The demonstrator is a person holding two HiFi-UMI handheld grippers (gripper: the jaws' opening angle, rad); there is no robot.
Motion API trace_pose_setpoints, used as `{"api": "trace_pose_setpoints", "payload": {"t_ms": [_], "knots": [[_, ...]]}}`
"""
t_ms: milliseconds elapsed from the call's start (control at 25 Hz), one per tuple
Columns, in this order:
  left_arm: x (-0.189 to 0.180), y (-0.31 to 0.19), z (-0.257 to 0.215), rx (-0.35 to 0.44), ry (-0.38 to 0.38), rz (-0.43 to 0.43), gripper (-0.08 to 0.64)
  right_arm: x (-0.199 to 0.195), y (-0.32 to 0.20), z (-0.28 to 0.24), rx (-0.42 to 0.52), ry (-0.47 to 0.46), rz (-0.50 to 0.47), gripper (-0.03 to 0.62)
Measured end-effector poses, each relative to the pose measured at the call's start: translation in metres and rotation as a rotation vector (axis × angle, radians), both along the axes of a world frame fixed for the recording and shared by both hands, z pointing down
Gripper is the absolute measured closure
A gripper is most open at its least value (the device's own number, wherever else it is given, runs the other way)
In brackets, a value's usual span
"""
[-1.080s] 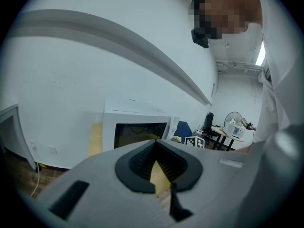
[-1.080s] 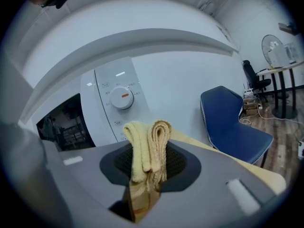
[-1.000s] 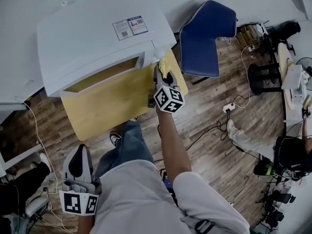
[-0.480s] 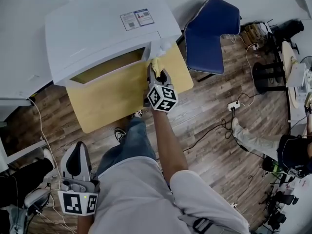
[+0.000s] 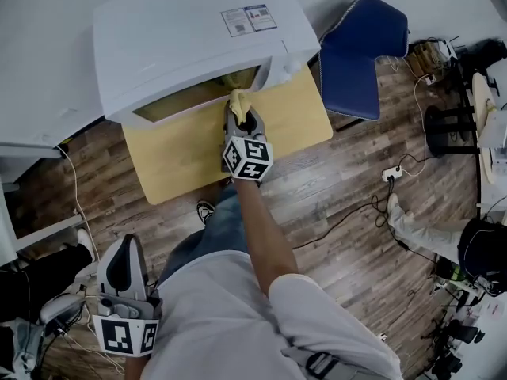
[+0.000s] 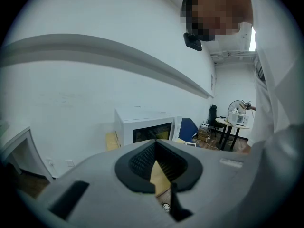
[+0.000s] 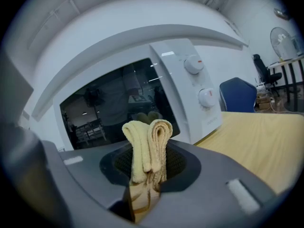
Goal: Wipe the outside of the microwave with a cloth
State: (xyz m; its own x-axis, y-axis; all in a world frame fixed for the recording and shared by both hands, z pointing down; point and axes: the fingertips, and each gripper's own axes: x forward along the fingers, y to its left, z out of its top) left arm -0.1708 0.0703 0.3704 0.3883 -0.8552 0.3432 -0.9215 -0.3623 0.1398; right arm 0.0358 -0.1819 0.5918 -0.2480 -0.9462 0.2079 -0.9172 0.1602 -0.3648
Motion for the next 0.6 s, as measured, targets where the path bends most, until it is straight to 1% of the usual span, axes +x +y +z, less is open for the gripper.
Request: {"api": "trace_pose_setpoints", "payload": {"t_ms": [160,320,600], "knots": [[-0.016,0.006,0.000,0.001,-0.005,-0.029,0.565,-0.021,0.003,0.005,-0.013,-0.052,0.000,0.479],[-0.028,0.010,0.004,-0.007,-0.001,-0.045,0.565,-0.044,0.007,0.007,-0.018,-0.052,-0.040,0.479],[-0.034,0.015,0.009,-0.015,0.013,-0.047,0.565,-0.072,0.015,0.009,-0.026,-0.059,-0.084,0.477]]}}
